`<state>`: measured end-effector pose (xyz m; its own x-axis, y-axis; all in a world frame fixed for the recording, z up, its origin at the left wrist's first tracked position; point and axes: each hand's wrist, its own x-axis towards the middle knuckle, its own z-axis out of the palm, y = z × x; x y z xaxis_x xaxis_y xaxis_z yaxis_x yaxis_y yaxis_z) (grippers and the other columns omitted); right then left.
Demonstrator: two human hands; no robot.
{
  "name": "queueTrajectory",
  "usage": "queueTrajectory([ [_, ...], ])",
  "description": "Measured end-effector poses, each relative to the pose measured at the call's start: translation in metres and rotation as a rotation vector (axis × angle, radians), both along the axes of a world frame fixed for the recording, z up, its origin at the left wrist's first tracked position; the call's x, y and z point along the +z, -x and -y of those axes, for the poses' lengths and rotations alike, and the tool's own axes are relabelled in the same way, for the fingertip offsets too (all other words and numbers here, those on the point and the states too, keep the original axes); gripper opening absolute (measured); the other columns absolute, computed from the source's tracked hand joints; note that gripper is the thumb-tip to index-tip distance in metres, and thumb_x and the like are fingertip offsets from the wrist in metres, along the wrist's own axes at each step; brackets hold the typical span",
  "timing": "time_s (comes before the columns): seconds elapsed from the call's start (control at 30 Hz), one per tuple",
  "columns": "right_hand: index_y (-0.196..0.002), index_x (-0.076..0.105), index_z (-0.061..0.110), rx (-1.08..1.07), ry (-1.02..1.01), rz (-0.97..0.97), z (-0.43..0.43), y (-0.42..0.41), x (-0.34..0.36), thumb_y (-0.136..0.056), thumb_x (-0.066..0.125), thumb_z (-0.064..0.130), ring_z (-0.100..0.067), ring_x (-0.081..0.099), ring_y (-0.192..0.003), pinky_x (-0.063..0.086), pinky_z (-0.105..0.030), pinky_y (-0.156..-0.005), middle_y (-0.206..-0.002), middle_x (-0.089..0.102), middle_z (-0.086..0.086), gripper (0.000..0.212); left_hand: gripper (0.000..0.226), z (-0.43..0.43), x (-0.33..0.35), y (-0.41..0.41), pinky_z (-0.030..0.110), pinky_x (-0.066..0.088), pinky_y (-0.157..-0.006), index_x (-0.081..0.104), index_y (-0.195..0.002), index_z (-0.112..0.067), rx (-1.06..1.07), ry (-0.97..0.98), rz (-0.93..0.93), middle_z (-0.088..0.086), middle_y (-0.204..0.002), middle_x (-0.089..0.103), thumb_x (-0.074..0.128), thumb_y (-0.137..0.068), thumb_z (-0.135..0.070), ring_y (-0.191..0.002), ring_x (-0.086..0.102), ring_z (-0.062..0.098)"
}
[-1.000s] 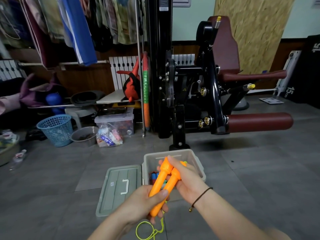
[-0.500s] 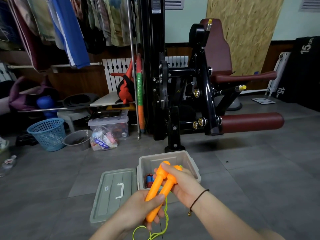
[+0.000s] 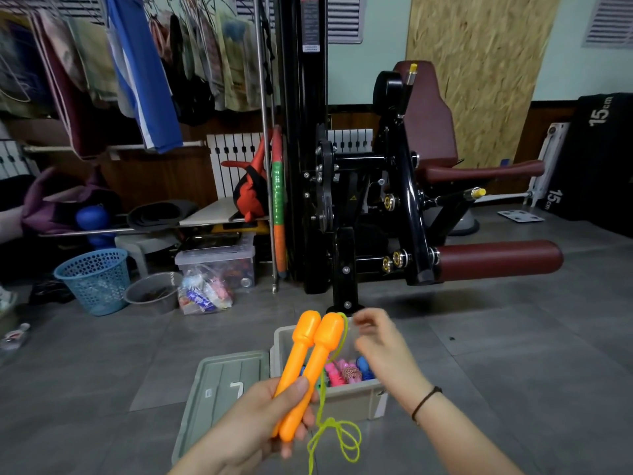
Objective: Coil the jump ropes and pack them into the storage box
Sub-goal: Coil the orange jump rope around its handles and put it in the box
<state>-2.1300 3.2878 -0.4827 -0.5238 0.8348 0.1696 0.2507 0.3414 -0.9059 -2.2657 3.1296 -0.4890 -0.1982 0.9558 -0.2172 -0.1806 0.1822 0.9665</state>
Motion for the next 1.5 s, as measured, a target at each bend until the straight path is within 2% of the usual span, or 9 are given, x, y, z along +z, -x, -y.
queueTrajectory([
  [0.13,-0.095,0.048,0.035,0.411,0.023,0.174,0.028,0.018,-0.018,-0.081,0.051,0.016,0.011,0.055,-0.084,0.045,-0.017,-0.087,-0.089,0.057,0.014,0.024,0.072,-0.004,0.001,-0.001,0.021,0.041,-0.035,0.059,-0.094,0.000,-0.075,-0.018,-0.022,0.013,-0.068,0.062,0.080,-0.055,-0.056,-0.048,0.057,0.016],
  [0.27,-0.089,0.043,0.035,0.461,-0.096,0.233,0.044,0.026,-0.030,-0.087,0.043,0.024,-0.001,0.055,-0.077,0.048,-0.028,-0.081,-0.073,0.053,0.015,0.011,0.049,-0.009,0.000,0.002,0.020,0.039,-0.038,0.062,-0.089,-0.004,0.065,0.104,-0.112,0.010,-0.067,0.064,0.068,-0.069,-0.049,-0.050,0.057,0.015],
  [0.53,-0.120,0.048,0.006,0.527,-0.293,0.702,0.043,0.019,-0.019,-0.095,0.042,0.016,-0.032,0.047,-0.118,0.039,-0.037,-0.096,-0.128,0.050,-0.018,0.028,0.027,-0.016,-0.018,0.012,0.022,0.041,-0.038,0.065,-0.077,-0.009,0.172,0.265,-0.564,0.003,-0.060,0.068,0.059,-0.091,-0.030,-0.046,0.059,0.012],
  [0.63,-0.095,0.058,0.011,0.538,-0.239,0.726,0.044,0.016,-0.023,-0.094,0.044,0.015,-0.034,0.061,-0.098,0.050,-0.035,-0.086,-0.101,0.066,-0.019,0.014,0.028,-0.020,-0.031,0.013,0.019,0.044,-0.042,0.065,-0.073,-0.012,0.192,0.356,-0.806,0.000,-0.060,0.069,0.060,-0.089,-0.035,-0.044,0.059,0.009],
  [0.73,-0.085,0.068,0.019,0.480,-0.231,0.640,0.039,0.015,-0.023,-0.096,0.046,0.026,-0.024,0.061,-0.083,0.044,-0.024,-0.078,-0.066,0.058,0.006,0.026,0.035,-0.025,-0.037,0.020,0.026,0.053,-0.064,0.067,-0.079,-0.015,0.216,0.406,-1.021,0.001,-0.069,0.071,0.059,-0.087,-0.047,-0.064,0.067,0.014],
  [0.93,-0.099,0.069,0.033,0.347,-0.713,0.752,0.026,0.013,-0.013,-0.083,0.048,0.065,-0.025,0.061,-0.093,0.044,-0.031,-0.069,-0.092,0.068,-0.006,0.041,0.042,-0.026,-0.039,0.018,0.031,0.046,-0.071,0.064,-0.089,-0.019,-0.057,0.470,-1.381,0.008,-0.095,0.068,0.058,-0.082,-0.060,-0.095,0.064,0.028],
  [1.07,-0.084,0.069,0.026,0.399,-0.756,0.798,0.019,0.014,-0.007,-0.074,0.055,0.071,-0.021,0.059,-0.089,0.045,-0.031,-0.070,-0.083,0.068,-0.001,0.048,0.042,-0.023,-0.028,0.016,0.035,0.049,-0.077,0.061,-0.097,-0.020,-0.299,0.428,-1.509,0.003,-0.089,0.059,0.057,-0.083,-0.059,-0.096,0.062,0.027],
  [1.27,-0.056,0.054,0.026,0.464,-0.446,0.653,0.007,0.022,-0.017,-0.060,0.071,0.066,-0.007,0.048,-0.062,0.044,-0.032,-0.060,-0.059,0.055,0.006,0.044,0.038,-0.017,-0.025,0.035,0.030,0.050,-0.072,0.061,-0.090,-0.022,-0.473,0.270,-1.414,-0.007,-0.075,0.062,0.058,-0.082,-0.058,-0.080,0.062,0.017],
  [1.5,-0.064,0.068,0.014,0.420,-0.033,0.215,-0.005,0.028,-0.009,-0.080,0.071,0.035,-0.014,0.043,-0.053,0.034,-0.026,-0.050,-0.059,0.055,-0.007,0.027,0.021,-0.003,-0.006,0.039,0.013,0.038,-0.053,0.059,-0.070,-0.027,-0.320,0.062,-1.005,-0.010,-0.061,0.060,0.067,-0.084,-0.038,-0.053,0.053,-0.001],
])
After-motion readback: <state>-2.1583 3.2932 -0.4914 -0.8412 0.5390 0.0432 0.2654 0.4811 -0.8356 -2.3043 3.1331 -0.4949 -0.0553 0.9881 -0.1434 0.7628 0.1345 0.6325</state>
